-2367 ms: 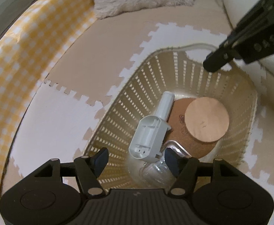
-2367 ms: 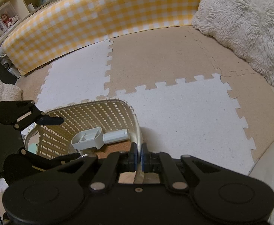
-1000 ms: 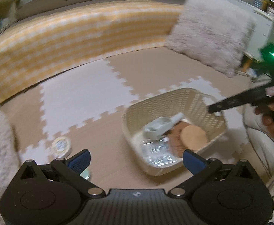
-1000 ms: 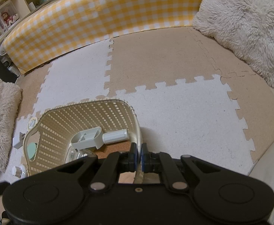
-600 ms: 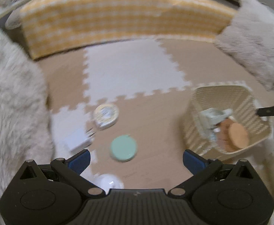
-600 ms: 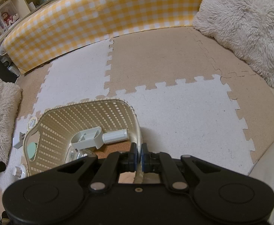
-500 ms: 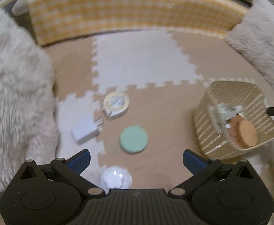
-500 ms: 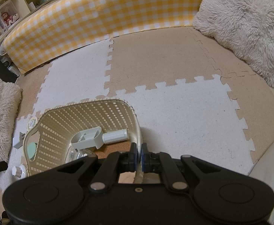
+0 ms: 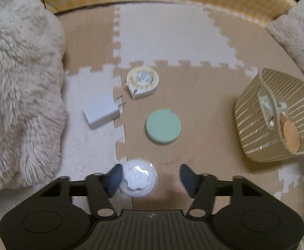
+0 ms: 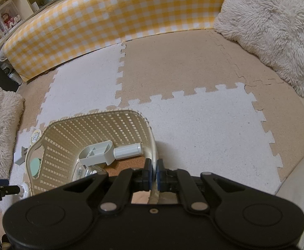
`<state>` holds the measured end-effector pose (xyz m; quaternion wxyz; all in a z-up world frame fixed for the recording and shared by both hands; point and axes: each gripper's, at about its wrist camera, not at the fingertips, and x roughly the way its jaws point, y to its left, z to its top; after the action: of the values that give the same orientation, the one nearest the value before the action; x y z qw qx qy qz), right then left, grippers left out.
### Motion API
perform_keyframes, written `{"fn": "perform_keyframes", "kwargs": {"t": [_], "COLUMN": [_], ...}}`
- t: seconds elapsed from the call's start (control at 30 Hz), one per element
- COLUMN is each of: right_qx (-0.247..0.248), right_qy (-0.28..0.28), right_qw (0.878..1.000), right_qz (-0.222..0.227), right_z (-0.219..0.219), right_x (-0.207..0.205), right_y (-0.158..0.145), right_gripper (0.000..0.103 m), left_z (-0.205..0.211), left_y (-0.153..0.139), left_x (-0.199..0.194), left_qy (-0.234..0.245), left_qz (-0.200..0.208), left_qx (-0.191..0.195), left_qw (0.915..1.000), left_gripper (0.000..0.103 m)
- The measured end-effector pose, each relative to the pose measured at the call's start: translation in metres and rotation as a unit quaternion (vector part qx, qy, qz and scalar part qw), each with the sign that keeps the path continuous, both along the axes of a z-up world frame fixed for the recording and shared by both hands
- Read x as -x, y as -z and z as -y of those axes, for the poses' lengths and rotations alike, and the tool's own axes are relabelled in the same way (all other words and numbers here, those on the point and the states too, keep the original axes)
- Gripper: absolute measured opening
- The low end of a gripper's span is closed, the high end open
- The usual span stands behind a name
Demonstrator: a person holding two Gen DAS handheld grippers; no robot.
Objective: Organize rigid objects
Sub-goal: 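Move the left tool back and grasp the white round knob cap, then carry the white knob cap with the left tool into the basket and release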
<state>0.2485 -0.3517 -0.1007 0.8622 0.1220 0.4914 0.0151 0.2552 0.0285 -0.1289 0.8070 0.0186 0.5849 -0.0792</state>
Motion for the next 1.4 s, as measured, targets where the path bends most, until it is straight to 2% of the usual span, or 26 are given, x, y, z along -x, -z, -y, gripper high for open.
{"fn": "perform_keyframes", "kwargs": {"t": [0.17, 0.3, 0.43, 0.7, 0.87, 1.1, 1.2, 1.4], "right_qx": [0.0, 0.0, 0.0, 0.0, 0.0, -0.021, -0.023, -0.003], "right_qy": [0.0, 0.0, 0.0, 0.0, 0.001, 0.013, 0.015, 0.008], "right_qw": [1.0, 1.0, 1.0, 1.0, 1.0, 0.999, 0.999, 1.0], "right_qz": [0.0, 0.0, 0.0, -0.001, 0.004, 0.023, 0.023, 0.025], "right_z": [0.0, 0.0, 0.0, 0.0, 0.0, 0.009, 0.009, 0.004], "right_x": [0.0, 0.0, 0.0, 0.0, 0.002, 0.008, 0.008, 0.007], "right_y": [0.0, 0.0, 0.0, 0.0, -0.002, -0.01, -0.01, -0.012], "right_gripper": [0.005, 0.005, 0.005, 0.005, 0.005, 0.004, 0.004, 0.004], "left_z": [0.0, -0.003, -0.005, -0.002, -0.001, 0.007, 0.011, 0.03], "left_y": [0.005, 0.013, 0.014, 0.014, 0.004, -0.022, -0.035, -0.059], "left_x": [-0.002, -0.004, -0.005, -0.005, -0.003, 0.004, 0.007, 0.018], "left_qy": [-0.002, -0.004, -0.005, 0.006, 0.007, 0.0, -0.003, 0.003], "left_qz": [-0.006, -0.018, -0.015, -0.008, 0.01, 0.066, 0.093, 0.145], "left_qx": [-0.019, -0.033, -0.038, -0.043, -0.023, 0.023, 0.057, 0.123], "left_qw": [0.9998, 0.9993, 0.9992, 0.999, 0.9997, 0.9976, 0.994, 0.9818], "left_gripper": [0.045, 0.041, 0.031, 0.031, 0.031, 0.03, 0.03, 0.03]}}
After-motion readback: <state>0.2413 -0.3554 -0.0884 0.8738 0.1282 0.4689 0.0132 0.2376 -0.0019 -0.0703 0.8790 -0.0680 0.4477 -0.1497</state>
